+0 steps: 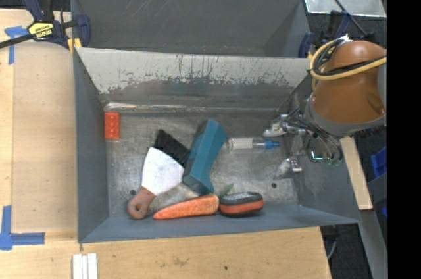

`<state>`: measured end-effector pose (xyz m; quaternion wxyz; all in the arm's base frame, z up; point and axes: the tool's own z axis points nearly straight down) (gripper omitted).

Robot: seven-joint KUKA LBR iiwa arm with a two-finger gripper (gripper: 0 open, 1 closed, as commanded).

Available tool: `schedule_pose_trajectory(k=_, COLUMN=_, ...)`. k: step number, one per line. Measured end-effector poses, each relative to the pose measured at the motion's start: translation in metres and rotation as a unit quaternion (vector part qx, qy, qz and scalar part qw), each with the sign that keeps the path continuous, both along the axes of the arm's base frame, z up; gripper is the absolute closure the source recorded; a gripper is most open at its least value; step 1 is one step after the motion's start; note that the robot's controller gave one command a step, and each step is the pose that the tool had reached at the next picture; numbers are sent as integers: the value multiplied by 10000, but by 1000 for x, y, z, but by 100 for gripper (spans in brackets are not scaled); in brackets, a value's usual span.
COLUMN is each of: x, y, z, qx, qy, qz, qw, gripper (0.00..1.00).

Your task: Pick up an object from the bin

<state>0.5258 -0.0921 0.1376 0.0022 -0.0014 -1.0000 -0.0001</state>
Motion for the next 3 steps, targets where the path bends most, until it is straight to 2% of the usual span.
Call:
schedule_pose_trajectory(k=1, x=2, y=0, z=4, qx=-5, qy=-37, qz=13, qw=10000, gripper=0)
schedule_pose_trajectory(k=2, x=22, y=-11, z=-10, qx=-2, qy=-58, qz=-261, qw=9996, gripper=0)
schedule_pose_trajectory(k=3, x=51, y=-12, z=-46, qx=-11, qy=-56, qz=-135, qw=9999, gripper=0)
